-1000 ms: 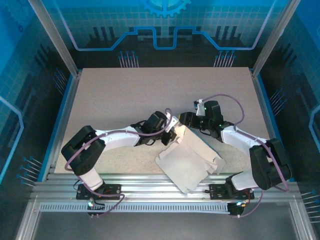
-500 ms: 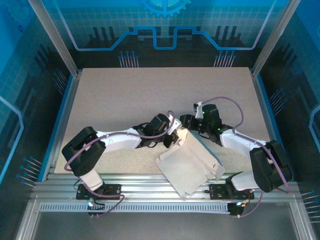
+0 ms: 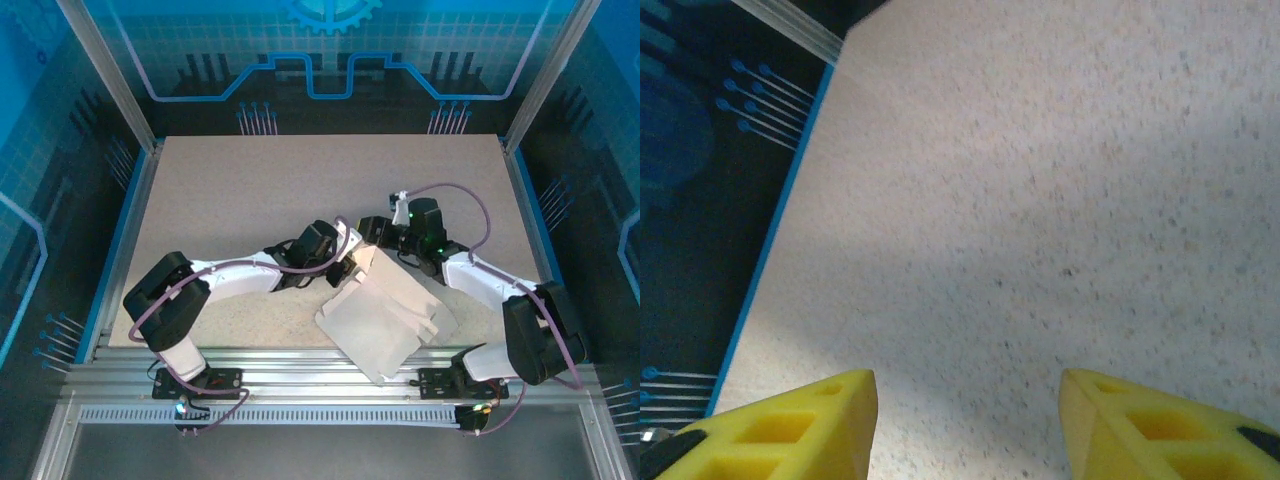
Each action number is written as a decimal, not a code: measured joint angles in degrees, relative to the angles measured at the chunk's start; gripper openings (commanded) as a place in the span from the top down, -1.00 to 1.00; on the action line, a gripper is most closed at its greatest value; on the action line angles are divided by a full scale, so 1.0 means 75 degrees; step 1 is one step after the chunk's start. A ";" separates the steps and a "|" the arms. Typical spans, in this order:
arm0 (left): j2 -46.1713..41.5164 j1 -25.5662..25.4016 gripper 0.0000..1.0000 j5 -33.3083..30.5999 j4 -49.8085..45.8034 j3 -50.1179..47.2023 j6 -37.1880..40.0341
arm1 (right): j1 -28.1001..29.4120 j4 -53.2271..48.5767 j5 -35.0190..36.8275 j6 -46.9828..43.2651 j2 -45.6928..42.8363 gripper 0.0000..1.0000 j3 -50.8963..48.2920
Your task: Fold the paper box
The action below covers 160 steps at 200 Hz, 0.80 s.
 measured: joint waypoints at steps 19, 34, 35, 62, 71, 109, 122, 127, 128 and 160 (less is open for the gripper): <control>0.0108 0.0181 0.85 0.0012 0.0050 0.0160 0.0187 | -0.0271 -0.0026 -0.0230 0.0003 0.0015 -0.04 0.0294; 0.0236 0.0294 0.83 0.0055 0.0061 0.0274 0.0332 | -0.0516 -0.0023 -0.0434 0.0003 0.0041 -0.04 0.0475; 0.0245 0.0297 0.82 0.0061 0.0061 0.0280 0.0341 | -0.0530 -0.0023 -0.0446 0.0003 0.0041 -0.05 0.0481; 0.0597 0.0425 0.81 0.0245 0.0082 0.0522 0.0443 | -0.1011 -0.0032 -0.0851 0.0006 0.0073 -0.05 0.0536; 0.0708 0.0437 0.80 0.0312 0.0122 0.0562 0.0484 | -0.1160 -0.0020 -0.0997 0.0017 0.0096 -0.05 0.0536; 0.1026 0.0437 0.80 0.0501 0.0440 0.0595 0.0522 | -0.1827 0.0131 -0.1652 0.0090 0.0224 -0.04 0.0402; 0.1075 0.0437 0.80 0.0522 0.0466 0.0621 0.0519 | -0.1990 0.0154 -0.1816 0.0085 0.0227 -0.03 0.0274; 0.1078 0.0437 0.80 0.0525 0.0472 0.0629 0.0519 | -0.2022 0.0178 -0.1856 0.0082 0.0227 -0.02 0.0219; 0.1078 0.0437 0.80 0.0525 0.0472 0.0632 0.0519 | -0.2022 0.0178 -0.1859 0.0082 0.0227 -0.02 0.0210; 0.1107 0.0437 0.80 0.0583 0.0525 0.0734 0.0513 | -0.2060 0.0291 -0.2087 0.0026 0.0227 -0.02 -0.0300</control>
